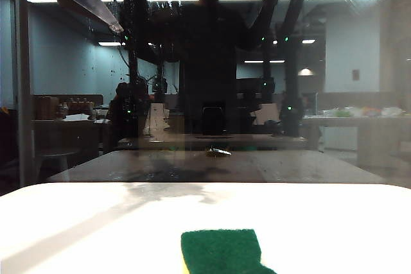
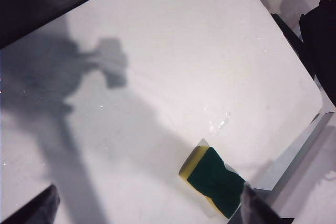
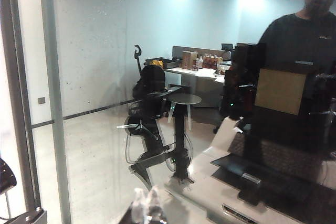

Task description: Reach upward to find where there is water on the glass, pick up the sponge from the table, dry the water, and finally place the sponge back on the table.

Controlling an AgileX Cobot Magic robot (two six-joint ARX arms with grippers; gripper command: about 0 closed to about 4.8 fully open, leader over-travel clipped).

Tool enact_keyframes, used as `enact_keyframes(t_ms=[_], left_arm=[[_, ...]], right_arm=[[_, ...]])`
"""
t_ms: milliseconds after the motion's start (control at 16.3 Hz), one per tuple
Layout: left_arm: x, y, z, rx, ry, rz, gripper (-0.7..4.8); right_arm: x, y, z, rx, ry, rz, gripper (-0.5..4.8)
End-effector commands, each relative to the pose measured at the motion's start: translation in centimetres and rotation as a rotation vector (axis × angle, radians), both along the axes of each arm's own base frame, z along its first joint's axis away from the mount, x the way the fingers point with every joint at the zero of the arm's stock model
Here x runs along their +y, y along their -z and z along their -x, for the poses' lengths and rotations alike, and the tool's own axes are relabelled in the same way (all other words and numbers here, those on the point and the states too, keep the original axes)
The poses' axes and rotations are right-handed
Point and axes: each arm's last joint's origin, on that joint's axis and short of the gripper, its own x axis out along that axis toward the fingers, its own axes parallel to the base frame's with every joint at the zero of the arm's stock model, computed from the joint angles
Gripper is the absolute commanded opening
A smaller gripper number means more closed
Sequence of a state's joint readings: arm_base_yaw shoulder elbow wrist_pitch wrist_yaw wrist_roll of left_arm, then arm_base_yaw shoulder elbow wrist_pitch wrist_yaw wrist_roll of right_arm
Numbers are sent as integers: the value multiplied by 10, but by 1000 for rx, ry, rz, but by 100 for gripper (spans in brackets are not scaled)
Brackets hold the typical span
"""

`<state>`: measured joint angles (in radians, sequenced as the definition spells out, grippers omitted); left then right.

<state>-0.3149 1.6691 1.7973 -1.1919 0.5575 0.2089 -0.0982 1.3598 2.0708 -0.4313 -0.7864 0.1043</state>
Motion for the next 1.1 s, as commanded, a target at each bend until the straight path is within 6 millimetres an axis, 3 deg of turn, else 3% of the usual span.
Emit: enact_keyframes(t_ms=[61,307,552,798,1105], left_arm=[[-14,-2,7,-2,52,8,467],[-33,-2,22,24,120,-5,467],[-10,6,51,12,87,2,467],[10,30,90,20,0,49,467],[-18,82,110,134,24,98,468]], right_arm=[[0,-3,4,-26,0,2,-6],[0,-3,4,-26,0,2,-6],[0,-3,4,-26,-1,2,-6],[0,-3,4,-25,-1,2,-6],[0,-3,5,-25,-1,2,-6]])
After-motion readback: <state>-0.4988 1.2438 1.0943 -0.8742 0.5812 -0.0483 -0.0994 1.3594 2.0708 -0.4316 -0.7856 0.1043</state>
